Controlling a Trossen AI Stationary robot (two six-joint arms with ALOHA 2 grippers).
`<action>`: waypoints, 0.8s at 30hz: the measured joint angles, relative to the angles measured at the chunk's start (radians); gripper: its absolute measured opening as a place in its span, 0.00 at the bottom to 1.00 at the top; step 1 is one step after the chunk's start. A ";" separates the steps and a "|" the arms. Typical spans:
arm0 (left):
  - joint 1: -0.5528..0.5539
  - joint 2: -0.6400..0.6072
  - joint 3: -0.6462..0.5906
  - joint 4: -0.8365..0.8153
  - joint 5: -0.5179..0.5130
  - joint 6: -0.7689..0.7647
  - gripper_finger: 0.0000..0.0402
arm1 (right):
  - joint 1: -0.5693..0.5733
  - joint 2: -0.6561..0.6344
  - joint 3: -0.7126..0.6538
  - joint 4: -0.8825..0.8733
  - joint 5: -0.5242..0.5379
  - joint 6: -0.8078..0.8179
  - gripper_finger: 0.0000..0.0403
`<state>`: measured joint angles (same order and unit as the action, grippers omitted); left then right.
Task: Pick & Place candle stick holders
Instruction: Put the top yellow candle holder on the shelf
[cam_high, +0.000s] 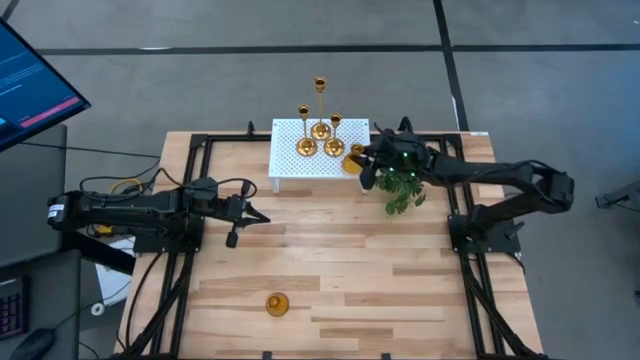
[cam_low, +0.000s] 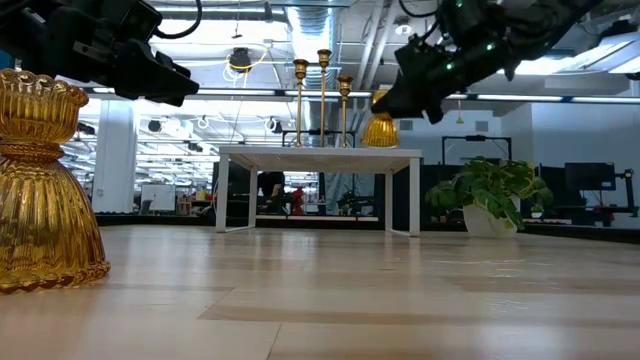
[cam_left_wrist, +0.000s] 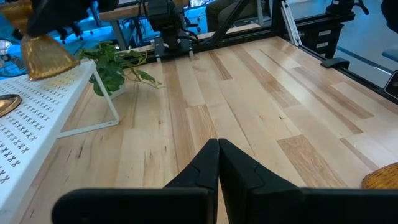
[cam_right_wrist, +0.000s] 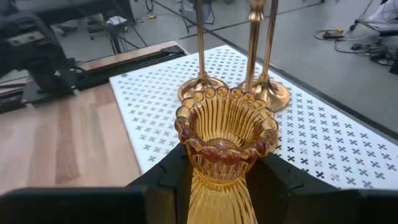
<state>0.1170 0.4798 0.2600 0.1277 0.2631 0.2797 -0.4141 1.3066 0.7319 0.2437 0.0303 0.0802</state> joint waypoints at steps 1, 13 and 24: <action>0.000 0.000 0.000 0.000 0.000 0.000 0.02 | -0.005 0.012 0.000 0.003 0.000 0.000 0.28; 0.000 0.000 0.000 0.000 0.000 0.000 0.02 | -0.020 0.064 0.002 0.040 0.051 -0.007 0.28; 0.000 0.000 0.000 0.000 0.000 0.000 0.02 | -0.021 0.057 0.002 0.023 0.053 -0.012 0.29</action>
<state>0.1172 0.4801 0.2600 0.1276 0.2630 0.2798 -0.4351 1.3632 0.7338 0.2666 0.0831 0.0681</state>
